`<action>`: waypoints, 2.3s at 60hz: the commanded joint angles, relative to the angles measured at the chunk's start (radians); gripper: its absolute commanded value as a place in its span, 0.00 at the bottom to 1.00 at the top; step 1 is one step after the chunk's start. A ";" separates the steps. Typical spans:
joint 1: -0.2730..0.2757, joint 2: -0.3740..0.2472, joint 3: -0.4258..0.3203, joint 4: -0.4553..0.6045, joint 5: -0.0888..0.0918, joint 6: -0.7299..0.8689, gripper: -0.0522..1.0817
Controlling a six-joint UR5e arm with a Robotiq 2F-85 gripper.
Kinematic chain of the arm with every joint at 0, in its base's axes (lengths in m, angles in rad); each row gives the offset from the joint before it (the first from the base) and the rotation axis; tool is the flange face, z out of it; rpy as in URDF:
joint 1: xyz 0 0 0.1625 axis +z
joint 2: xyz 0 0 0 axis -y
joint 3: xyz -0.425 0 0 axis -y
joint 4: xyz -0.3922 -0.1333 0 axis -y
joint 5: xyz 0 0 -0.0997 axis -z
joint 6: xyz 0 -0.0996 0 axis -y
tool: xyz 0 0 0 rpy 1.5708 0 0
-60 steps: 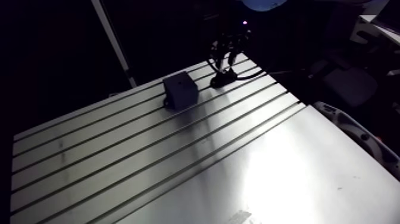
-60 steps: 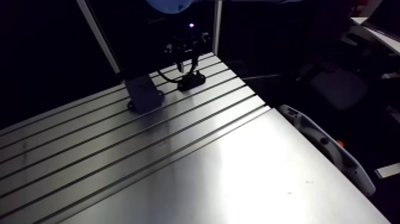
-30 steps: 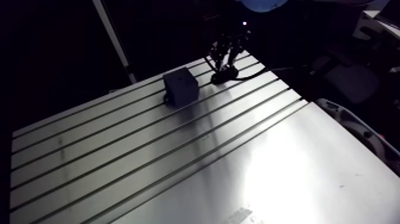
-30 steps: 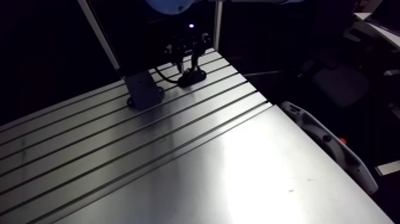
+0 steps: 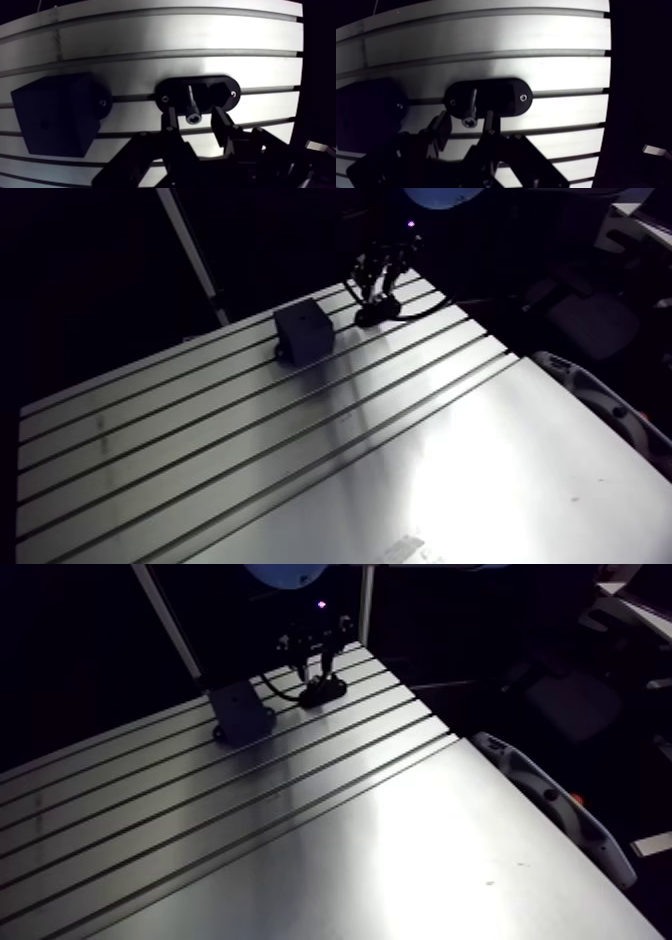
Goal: Pick up the M10 bolt and insert it into the hole until fully seated.
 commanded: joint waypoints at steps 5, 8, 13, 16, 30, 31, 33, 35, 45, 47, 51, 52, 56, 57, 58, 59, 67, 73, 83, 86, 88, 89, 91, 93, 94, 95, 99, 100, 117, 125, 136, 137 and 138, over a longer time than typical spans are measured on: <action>0.002 0.005 0.001 -0.001 0.002 0.001 0.52; 0.000 0.006 0.000 -0.002 0.003 0.001 0.52; 0.000 0.007 -0.002 -0.003 0.001 0.000 0.52; -0.001 0.007 -0.002 -0.003 0.002 0.000 0.52; -0.002 0.007 -0.002 -0.003 0.001 0.000 0.54; -0.002 0.007 -0.002 -0.003 0.001 0.000 0.54; -0.002 0.007 -0.002 -0.003 0.001 0.000 0.54; -0.002 0.007 -0.002 -0.003 0.001 0.000 0.54; -0.002 0.014 -0.002 -0.003 0.001 -0.002 0.55; -0.002 0.015 -0.002 -0.003 0.001 -0.002 0.56; -0.002 0.016 -0.002 -0.003 0.001 -0.001 0.57; -0.002 0.016 -0.002 -0.003 0.001 -0.002 0.57; -0.002 0.016 -0.002 -0.003 0.001 0.000 0.57; -0.002 0.016 -0.002 -0.003 0.001 0.000 0.57; -0.002 0.016 -0.001 -0.003 0.001 0.000 0.57; -0.002 0.016 -0.001 -0.003 0.001 0.000 0.57; -0.002 0.016 -0.001 -0.003 0.001 0.000 0.59; -0.002 0.016 -0.002 -0.003 0.001 0.000 0.60; -0.002 0.016 -0.001 -0.003 0.001 0.000 0.64; 0.000 0.016 -0.001 -0.003 0.001 0.000 0.64; -0.001 0.016 -0.001 -0.003 0.001 0.000 0.65; -0.001 0.016 -0.001 -0.003 0.001 0.000 0.65; 0.000 0.016 -0.001 -0.003 0.001 0.000 0.66; 0.000 0.016 -0.001 -0.003 0.001 0.000 0.67; 0.000 0.016 -0.001 -0.003 0.001 0.000 0.68; 0.000 0.016 -0.001 -0.003 0.001 0.000 0.68; 0.000 0.016 -0.001 -0.003 0.001 0.000 0.71; 0.000 0.016 -0.001 -0.003 0.001 0.000 0.71; 0.000 0.015 -0.002 -0.003 0.001 0.000 0.76; 0.001 0.013 -0.007 -0.003 0.002 0.001 0.82; 0.002 0.006 -0.014 -0.003 0.007 0.001 0.86; 0.002 0.006 -0.014 -0.003 0.007 0.001 0.86; 0.002 0.006 -0.016 -0.001 0.008 0.001 0.86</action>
